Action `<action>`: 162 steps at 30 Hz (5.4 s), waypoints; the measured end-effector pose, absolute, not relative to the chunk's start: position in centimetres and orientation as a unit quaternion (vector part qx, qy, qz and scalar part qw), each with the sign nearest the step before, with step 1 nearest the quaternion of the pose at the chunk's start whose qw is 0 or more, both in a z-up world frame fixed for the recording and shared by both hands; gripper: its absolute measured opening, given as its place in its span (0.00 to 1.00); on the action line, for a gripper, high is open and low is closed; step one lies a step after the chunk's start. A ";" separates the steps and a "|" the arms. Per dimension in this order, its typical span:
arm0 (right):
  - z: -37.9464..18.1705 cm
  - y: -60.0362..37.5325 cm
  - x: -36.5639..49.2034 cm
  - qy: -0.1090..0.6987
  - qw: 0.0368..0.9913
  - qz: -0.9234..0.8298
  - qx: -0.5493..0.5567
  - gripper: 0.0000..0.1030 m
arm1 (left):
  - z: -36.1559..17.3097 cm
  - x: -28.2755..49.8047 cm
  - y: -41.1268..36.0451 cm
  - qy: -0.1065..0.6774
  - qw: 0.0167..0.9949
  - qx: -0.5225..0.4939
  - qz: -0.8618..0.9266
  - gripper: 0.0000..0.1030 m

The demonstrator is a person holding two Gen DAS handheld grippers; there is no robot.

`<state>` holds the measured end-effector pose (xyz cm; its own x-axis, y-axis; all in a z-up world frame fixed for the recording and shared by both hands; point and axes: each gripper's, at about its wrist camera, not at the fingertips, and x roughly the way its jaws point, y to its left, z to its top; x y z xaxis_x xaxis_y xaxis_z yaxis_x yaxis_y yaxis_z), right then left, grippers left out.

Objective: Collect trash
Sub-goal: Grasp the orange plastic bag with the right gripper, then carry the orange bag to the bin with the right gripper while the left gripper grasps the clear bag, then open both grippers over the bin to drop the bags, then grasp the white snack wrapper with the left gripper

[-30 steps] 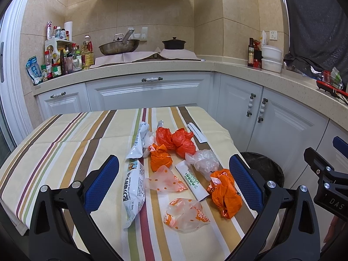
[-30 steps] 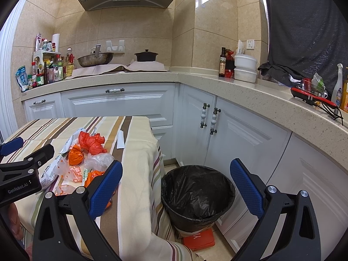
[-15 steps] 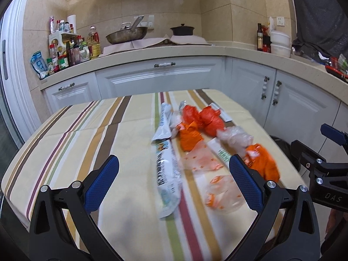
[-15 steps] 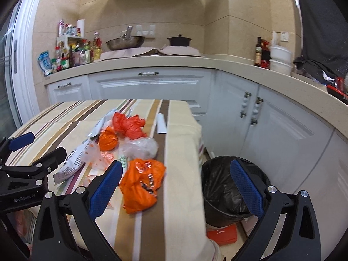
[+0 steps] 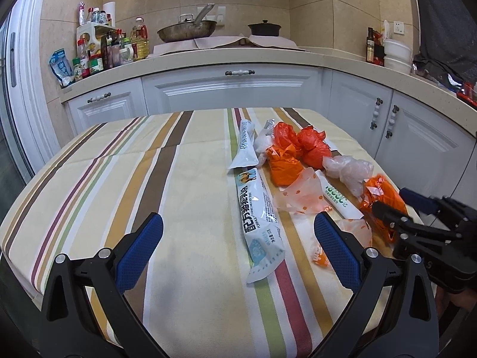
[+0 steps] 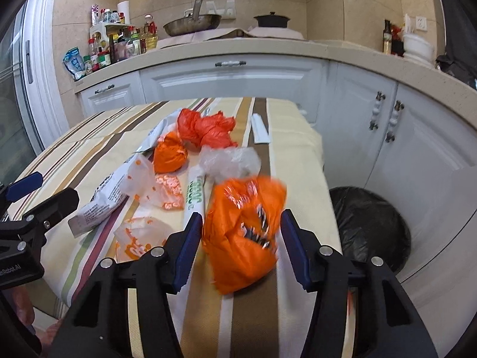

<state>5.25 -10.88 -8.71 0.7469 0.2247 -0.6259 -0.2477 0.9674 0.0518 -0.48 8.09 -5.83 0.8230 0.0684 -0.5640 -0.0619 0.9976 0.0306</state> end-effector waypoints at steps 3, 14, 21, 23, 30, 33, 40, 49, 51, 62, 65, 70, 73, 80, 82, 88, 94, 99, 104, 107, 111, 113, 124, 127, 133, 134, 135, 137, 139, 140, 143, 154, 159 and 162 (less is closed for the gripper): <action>-9.0 -10.7 5.1 0.334 0.933 0.132 -0.019 0.49 | -5.6 -0.6 7.9 0.293 0.956 0.001 0.029 0.96; -7.3 -13.3 3.7 0.304 0.946 0.115 -0.010 0.48 | -5.3 -1.0 4.7 0.293 0.956 -0.011 -0.015 0.96; -7.3 -15.7 2.9 0.300 0.948 0.104 0.010 0.48 | -6.4 -0.4 0.7 0.286 0.957 0.023 -0.031 0.96; -7.4 -16.3 2.8 0.301 0.948 0.102 0.017 0.48 | -7.0 0.0 -0.1 0.291 0.956 0.032 -0.030 0.96; -8.0 -17.3 2.7 0.301 0.948 0.100 0.032 0.48 | -9.1 0.9 -1.0 0.315 0.948 0.044 -0.028 0.69; -8.3 -17.4 2.6 0.303 0.947 0.100 0.034 0.48 | -9.7 1.0 -0.8 0.322 0.945 0.041 -0.036 0.52; -8.4 -17.4 2.8 0.303 0.947 0.100 0.034 0.48 | -9.9 0.5 -1.0 0.316 0.946 0.057 -0.045 0.34; -8.0 -17.6 2.8 0.299 0.949 0.096 0.030 0.48 | -8.7 -0.5 -0.3 0.303 0.950 0.047 -0.052 0.33; -7.8 -17.9 2.9 0.296 0.950 0.091 0.028 0.48 | -7.9 -0.7 -0.3 0.294 0.953 0.044 -0.056 0.33; -6.5 -21.8 3.7 0.279 0.960 0.021 0.015 0.48 | -4.0 2.3 -4.1 0.258 0.960 0.039 -0.100 0.33; -6.2 -23.2 4.3 0.273 0.962 0.001 0.010 0.48 | -3.4 3.8 -6.3 0.254 0.960 0.041 -0.114 0.33; -6.0 -26.0 5.8 0.264 0.964 -0.032 0.006 0.48 | -2.8 7.4 -10.3 0.270 0.952 0.039 -0.137 0.33; -6.2 -27.4 6.7 0.264 0.964 -0.044 0.009 0.48 | -2.7 9.7 -13.3 0.277 0.948 0.050 -0.148 0.33; -8.0 -30.6 9.8 0.280 0.958 -0.058 0.025 0.48 | -4.1 14.5 -19.0 0.318 0.932 0.074 -0.157 0.33; -8.7 -31.4 10.8 0.287 0.956 -0.058 0.028 0.48 | -5.0 16.0 -20.2 0.337 0.925 0.078 -0.157 0.33; -10.6 -33.4 13.7 0.304 0.950 -0.052 0.040 0.61 | -7.6 18.8 -22.4 0.369 0.914 0.097 -0.140 0.58; -11.2 -34.7 14.3 0.303 0.949 -0.064 0.058 0.62 | -8.4 20.1 -22.0 0.386 0.909 0.081 -0.131 0.65; -10.0 -34.4 13.1 0.289 0.953 -0.067 0.057 0.63 | -6.7 19.3 -20.7 0.363 0.921 0.069 -0.126 0.70; -7.8 -32.8 11.4 0.265 0.961 -0.060 0.058 0.65 | -4.1 16.6 -17.9 0.322 0.938 0.054 -0.117 0.74; -6.5 -31.1 10.1 0.251 0.965 -0.051 0.057 0.67 | -2.7 14.7 -15.3 0.299 0.947 0.046 -0.106 0.78; -5.1 -28.3 8.6 0.237 0.970 -0.028 0.054 0.68 | -1.5 12.2 -11.2 0.282 0.955 0.032 -0.085 0.78; -4.6 -26.7 8.0 0.231 0.972 -0.014 0.050 0.68 | -1.2 11.1 -9.2 0.277 0.958 0.025 -0.073 0.79; -4.8 -16.8 5.9 0.232 0.969 0.080 0.023 0.69 | -1.6 5.0 2.2 0.263 0.964 0.007 0.020 0.79; -5.6 -14.5 5.5 0.241 0.965 0.103 0.012 0.69 | -2.4 3.8 4.2 0.266 0.963 0.004 0.036 0.79; -6.5 -12.3 4.5 0.250 0.961 0.121 0.000 0.69 | -4.5 1.9 6.8 0.278 0.959 -0.006 0.053 0.79; -6.6 -12.1 4.3 0.251 0.960 0.122 -0.002 0.69 | -4.9 1.6 7.1 0.281 0.958 -0.007 0.053 0.79; -6.7 -11.9 4.2 0.252 0.960 0.122 -0.004 0.69 | -5.3 1.4 7.3 0.283 0.958 -0.007 0.053 0.79; -6.8 -11.8 4.0 0.254 0.959 0.123 -0.006 0.69 | -6.2 1.1 7.5 0.291 0.955 -0.005 0.055 0.79; -6.9 -11.7 3.9 0.256 0.959 0.122 -0.007 0.69 | -7.1 1.0 7.7 0.298 0.953 -0.003 0.056 0.79; -6.9 -11.7 3.9 0.257 0.959 0.121 -0.007 0.69 | -7.6 1.0 7.7 0.302 0.952 -0.003 0.056 0.79; -7.1 -11.7 3.8 0.259 0.958 0.121 -0.007 0.69 | -8.6 1.4 7.9 0.313 0.948 -0.006 0.054 0.79; -7.6 -11.2 4.2 0.270 0.954 0.128 -0.006 0.69 | -9.8 2.3 8.0 0.327 0.944 -0.011 0.031 0.38; -7.4 -9.9 4.4 0.272 0.951 0.147 -0.012 0.69 | -9.9 2.1 8.5 0.330 0.944 -0.020 0.022 0.31; -7.1 -8.8 4.6 0.270 0.949 0.159 -0.019 0.69 | -9.6 1.9 9.3 0.326 0.945 -0.029 0.026 0.31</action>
